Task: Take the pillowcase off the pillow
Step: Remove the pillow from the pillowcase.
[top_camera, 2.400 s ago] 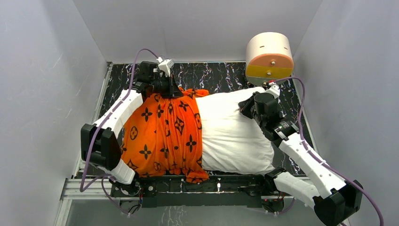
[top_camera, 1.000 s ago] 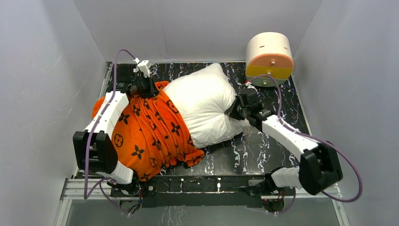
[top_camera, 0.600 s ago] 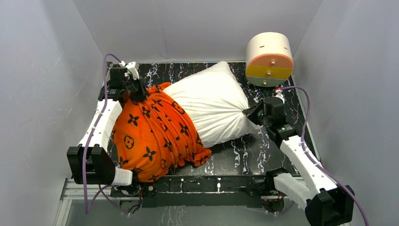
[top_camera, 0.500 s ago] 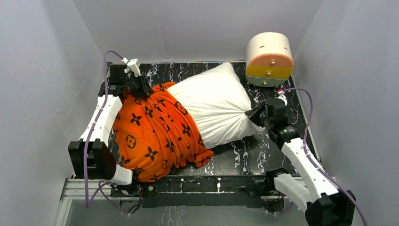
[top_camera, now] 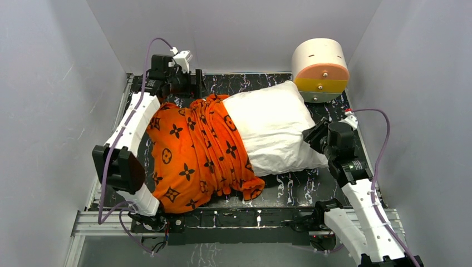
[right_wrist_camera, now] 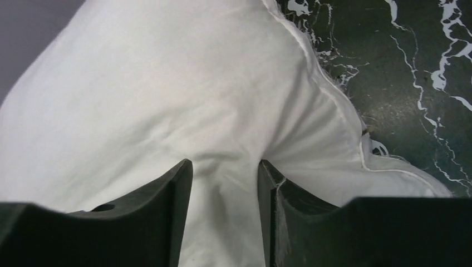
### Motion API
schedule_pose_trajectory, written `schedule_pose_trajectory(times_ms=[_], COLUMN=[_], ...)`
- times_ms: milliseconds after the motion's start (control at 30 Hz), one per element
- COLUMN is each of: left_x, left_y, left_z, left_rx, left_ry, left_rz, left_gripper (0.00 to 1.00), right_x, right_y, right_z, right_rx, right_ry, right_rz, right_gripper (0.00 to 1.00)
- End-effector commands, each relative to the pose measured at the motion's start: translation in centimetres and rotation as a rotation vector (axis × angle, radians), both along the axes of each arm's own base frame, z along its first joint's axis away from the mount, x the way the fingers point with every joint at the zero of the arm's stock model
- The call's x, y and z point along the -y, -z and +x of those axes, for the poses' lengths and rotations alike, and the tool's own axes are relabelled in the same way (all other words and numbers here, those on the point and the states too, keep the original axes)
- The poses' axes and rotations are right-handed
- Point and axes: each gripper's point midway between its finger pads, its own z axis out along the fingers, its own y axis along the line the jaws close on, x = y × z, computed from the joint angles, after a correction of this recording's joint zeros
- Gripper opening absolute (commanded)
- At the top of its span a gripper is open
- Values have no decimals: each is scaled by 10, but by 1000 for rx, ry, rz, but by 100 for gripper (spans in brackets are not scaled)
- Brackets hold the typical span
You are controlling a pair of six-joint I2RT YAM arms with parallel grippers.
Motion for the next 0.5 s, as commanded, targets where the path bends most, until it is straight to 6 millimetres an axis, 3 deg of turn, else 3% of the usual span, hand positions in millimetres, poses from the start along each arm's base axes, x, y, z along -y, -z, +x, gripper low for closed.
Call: schedule_pose_trajectory(times_ms=[0,133,233,333,467], left_x=[-26,-42,-43,-34,-28], left_y=[-53,-59,-56,-47,-10], left_z=[-35,-66,-93,-122,-156], left_rx=[155,190,181,125,-27], left_ry=[-70,-151,-150,-96,-45], left_rz=[54,57,27,-26,-44], left_gripper=[88,94,98,98,98], right_x=[-20,-48,-77,-101,-122], right_y=[-68,-91,-101,-88,-44], right_z=[7,1,-1,1,8], right_rx=[176,242,285,222,76], right_ry=[-159,-325,-491,-612,-621], right_rz=[-4,42,102,129,8], right_gripper=[60,66,66,66,71])
